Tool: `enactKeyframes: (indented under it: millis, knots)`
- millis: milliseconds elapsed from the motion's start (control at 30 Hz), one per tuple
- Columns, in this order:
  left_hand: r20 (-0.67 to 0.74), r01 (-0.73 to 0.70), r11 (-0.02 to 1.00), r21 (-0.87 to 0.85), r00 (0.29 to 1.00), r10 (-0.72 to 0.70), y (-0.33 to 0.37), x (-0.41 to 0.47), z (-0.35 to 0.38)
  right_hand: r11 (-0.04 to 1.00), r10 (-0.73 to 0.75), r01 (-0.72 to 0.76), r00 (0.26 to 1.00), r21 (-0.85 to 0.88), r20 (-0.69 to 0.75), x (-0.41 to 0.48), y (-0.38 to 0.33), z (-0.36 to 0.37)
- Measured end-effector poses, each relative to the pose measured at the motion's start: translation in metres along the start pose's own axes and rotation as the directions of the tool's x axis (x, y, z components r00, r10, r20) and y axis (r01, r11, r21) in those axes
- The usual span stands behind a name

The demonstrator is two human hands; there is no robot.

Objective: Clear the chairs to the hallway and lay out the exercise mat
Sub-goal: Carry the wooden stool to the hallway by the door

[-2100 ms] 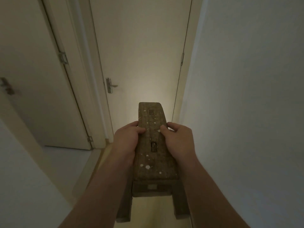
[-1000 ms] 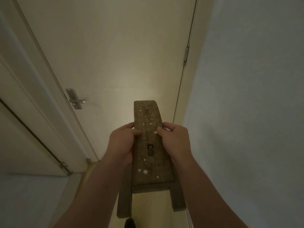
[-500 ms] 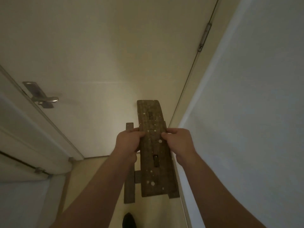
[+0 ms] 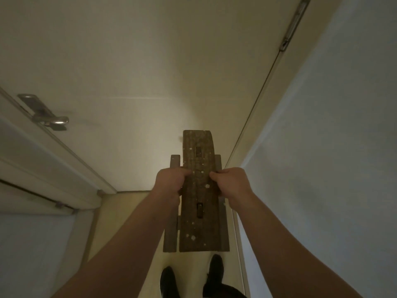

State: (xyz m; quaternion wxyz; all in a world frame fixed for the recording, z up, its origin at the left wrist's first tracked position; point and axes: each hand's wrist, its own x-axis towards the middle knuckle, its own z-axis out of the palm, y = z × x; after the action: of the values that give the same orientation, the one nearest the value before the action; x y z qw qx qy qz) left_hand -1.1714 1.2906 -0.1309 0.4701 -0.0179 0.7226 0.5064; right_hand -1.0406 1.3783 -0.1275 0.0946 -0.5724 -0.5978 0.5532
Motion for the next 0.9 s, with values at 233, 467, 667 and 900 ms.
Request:
enactKeyframes:
  millis: [233,467,667,900]
  knots:
    - [-0.091,0.066,0.998,0.002,0.994,-0.066,-0.026,0.048,0.031,0.995,0.100,-0.099,0.993,-0.007,0.066,0.054,0.026,-0.003]
    - [-0.107,0.260,0.956,-0.140,0.955,-0.275,-0.077,0.126,0.045,0.977,0.201,-0.200,0.980,-0.078,0.001,0.118,0.077,0.029]
    - [-0.036,0.371,0.912,-0.178,0.923,-0.382,-0.134,0.189,0.058,0.951,0.267,-0.270,0.963,-0.148,-0.043,0.175,0.144,0.063]
    - [0.003,0.405,0.904,-0.136,0.913,-0.408,-0.221,0.275,0.080,0.927,0.288,-0.293,0.956,-0.232,-0.057,0.242,0.247,0.092]
